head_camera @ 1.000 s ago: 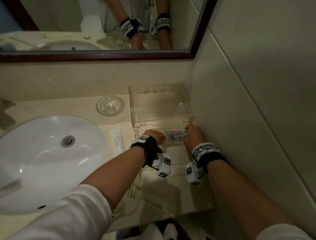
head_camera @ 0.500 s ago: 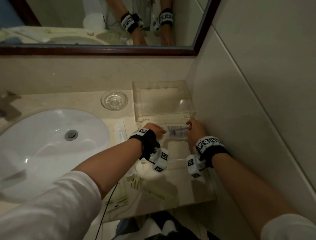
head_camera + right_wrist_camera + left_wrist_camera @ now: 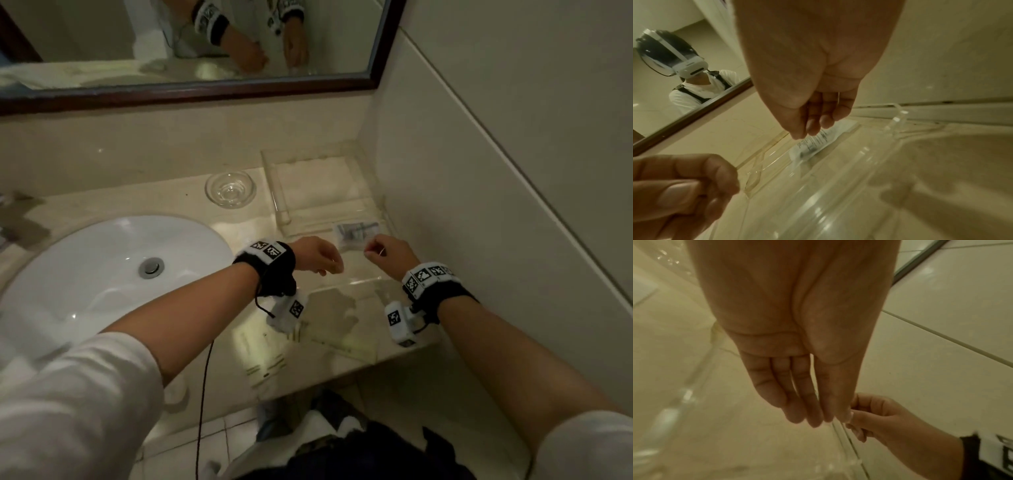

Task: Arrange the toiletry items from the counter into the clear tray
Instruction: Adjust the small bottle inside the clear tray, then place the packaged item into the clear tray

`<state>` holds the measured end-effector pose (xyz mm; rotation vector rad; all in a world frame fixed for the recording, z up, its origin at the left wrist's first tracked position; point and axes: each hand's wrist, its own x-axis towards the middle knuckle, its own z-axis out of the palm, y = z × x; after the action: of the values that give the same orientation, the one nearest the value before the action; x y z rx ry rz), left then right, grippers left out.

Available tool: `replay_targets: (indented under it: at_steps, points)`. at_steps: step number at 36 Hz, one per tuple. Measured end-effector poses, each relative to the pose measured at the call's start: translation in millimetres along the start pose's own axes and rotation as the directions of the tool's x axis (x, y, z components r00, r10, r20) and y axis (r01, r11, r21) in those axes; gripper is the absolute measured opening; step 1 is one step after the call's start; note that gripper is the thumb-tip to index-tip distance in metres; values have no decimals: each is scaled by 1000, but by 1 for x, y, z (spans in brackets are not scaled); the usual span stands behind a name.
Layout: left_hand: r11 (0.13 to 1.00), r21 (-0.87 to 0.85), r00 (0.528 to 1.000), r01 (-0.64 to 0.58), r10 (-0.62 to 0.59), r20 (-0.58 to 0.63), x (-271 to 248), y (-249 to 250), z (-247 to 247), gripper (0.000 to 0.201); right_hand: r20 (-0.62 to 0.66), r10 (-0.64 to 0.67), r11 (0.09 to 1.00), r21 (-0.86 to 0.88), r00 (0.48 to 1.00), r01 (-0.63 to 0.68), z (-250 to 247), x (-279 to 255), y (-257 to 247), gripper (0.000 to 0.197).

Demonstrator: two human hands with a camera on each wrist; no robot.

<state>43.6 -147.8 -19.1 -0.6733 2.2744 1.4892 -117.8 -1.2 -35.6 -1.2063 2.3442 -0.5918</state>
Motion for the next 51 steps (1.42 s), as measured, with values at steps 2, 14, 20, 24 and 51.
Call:
replay_targets:
  at_steps: [2, 14, 20, 24, 51]
  points:
    - [993, 111, 998, -49, 46, 32, -10, -3, 1, 20, 17, 0, 1000, -10, 1000, 0, 2, -13, 1, 7]
    - [839, 498, 976, -216, 187, 109, -46, -30, 14, 29, 240, 57, 974, -228, 969, -1, 18, -83, 3, 19]
    - [664, 718, 978, -208, 131, 162, -56, -34, 25, 35, 345, 199, 944, -319, 917, -85, 30, -101, 1, 31]
    - [532, 820, 978, -210, 105, 182, -57, -35, 33, 42, 363, 246, 923, -370, 899, -104, 36, -110, 0, 43]
    - [484, 856, 980, -184, 18, 201, -58, -43, 55, 44, 423, 179, 930, -368, 888, -13, 53, -117, -4, 49]
